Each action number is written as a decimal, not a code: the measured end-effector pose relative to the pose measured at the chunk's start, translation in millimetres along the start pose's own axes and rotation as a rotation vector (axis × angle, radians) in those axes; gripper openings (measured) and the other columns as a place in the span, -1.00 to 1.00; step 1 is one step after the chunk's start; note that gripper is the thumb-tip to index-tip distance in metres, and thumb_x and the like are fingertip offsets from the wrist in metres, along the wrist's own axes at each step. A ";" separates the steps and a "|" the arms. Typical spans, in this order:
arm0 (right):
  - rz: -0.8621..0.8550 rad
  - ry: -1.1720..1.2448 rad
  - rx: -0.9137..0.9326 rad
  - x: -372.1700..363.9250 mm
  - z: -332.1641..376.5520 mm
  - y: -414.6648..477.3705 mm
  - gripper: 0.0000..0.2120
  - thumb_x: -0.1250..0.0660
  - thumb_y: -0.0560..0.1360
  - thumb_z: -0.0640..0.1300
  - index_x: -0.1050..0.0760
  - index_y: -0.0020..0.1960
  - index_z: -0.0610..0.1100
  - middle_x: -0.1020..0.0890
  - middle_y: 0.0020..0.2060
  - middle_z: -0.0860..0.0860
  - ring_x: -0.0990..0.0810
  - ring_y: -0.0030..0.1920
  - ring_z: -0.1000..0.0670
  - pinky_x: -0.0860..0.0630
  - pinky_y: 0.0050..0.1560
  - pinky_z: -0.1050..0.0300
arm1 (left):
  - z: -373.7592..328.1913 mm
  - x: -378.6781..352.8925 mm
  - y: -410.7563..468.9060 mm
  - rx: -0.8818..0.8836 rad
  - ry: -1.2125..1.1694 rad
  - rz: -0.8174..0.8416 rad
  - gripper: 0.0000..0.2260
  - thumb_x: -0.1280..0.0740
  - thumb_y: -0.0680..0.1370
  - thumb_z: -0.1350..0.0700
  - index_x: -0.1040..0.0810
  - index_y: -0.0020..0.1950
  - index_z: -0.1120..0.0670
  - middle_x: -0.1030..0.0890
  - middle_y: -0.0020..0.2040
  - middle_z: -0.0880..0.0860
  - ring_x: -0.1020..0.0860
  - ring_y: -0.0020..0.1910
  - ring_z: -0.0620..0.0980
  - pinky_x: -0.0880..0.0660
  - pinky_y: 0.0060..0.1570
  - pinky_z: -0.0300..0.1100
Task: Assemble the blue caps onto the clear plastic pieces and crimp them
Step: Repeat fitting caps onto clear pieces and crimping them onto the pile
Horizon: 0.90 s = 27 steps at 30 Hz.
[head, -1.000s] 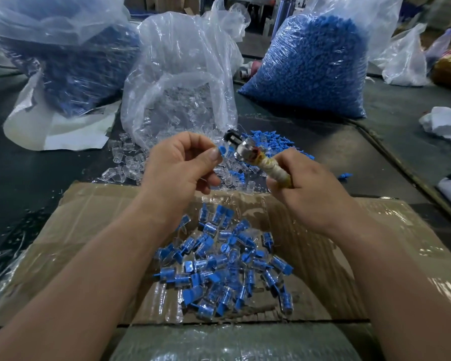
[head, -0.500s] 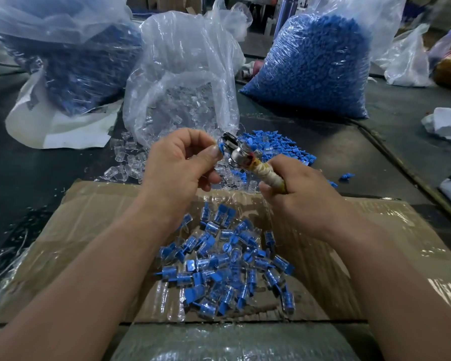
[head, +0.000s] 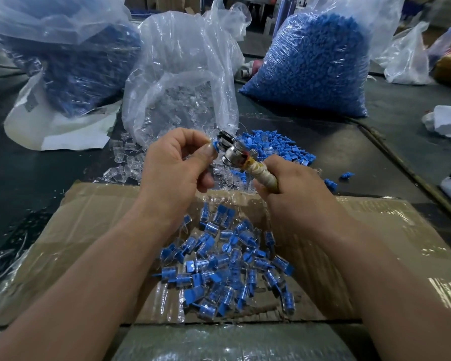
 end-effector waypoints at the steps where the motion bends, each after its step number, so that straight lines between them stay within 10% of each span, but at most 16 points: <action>1: -0.005 0.000 0.001 0.0 -0.1 -0.4 -0.80 -0.25 0.50 -0.14 -0.28 -0.24 0.02 -0.41 -0.32 0.12 -0.35 -0.31 0.15 -0.22 -0.38 0.19 | 0.2 0.3 0.1 0.003 0.000 -0.003 -0.84 -0.27 0.52 0.31 -0.48 -0.20 0.08 -0.55 -0.43 -0.10 -0.45 -0.54 -0.16 -0.44 -0.51 -0.33; 11: 0.120 -0.116 0.025 5.1 -16.3 1.9 -0.81 -0.27 0.46 -0.20 -0.41 -0.01 0.06 -0.37 -0.24 0.18 -0.35 -0.19 0.13 -0.23 -0.26 0.22 | -1.2 14.5 8.0 0.094 -0.038 -0.107 -0.84 -0.38 0.44 0.25 -0.59 -0.29 0.02 -0.61 -0.40 -0.07 -0.45 -0.53 -0.19 -0.41 -0.53 -0.36; 20: 0.250 -0.203 0.030 8.3 -16.9 0.5 -0.79 -0.43 0.36 0.08 -0.50 -0.06 0.07 -0.50 -0.22 0.19 -0.42 -0.21 0.16 -0.32 -0.30 0.20 | -5.0 2.8 -1.5 0.190 0.050 0.317 -0.89 -0.40 0.25 0.09 -0.57 -0.36 0.13 -0.51 -0.52 -0.03 -0.35 -0.60 -0.20 -0.28 -0.61 -0.42; 27: 0.404 -0.100 -0.068 10.7 -24.3 1.2 -0.36 -0.52 0.22 0.13 -0.39 0.24 0.09 -0.40 -0.07 0.20 -0.38 0.02 0.09 -0.34 0.02 0.12 | 13.7 14.4 9.6 -0.041 0.566 -0.103 -0.80 -0.37 0.48 0.19 -0.54 -0.25 -0.11 -0.55 -0.33 -0.19 -0.49 -0.36 -0.33 -0.38 -0.33 -0.47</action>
Point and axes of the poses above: each hand's wrist, its own y-axis towards the middle knuckle, its own x-axis out of the back of the hand, z = x × y, the point moved 2 cm from there along y, towards the middle knuckle
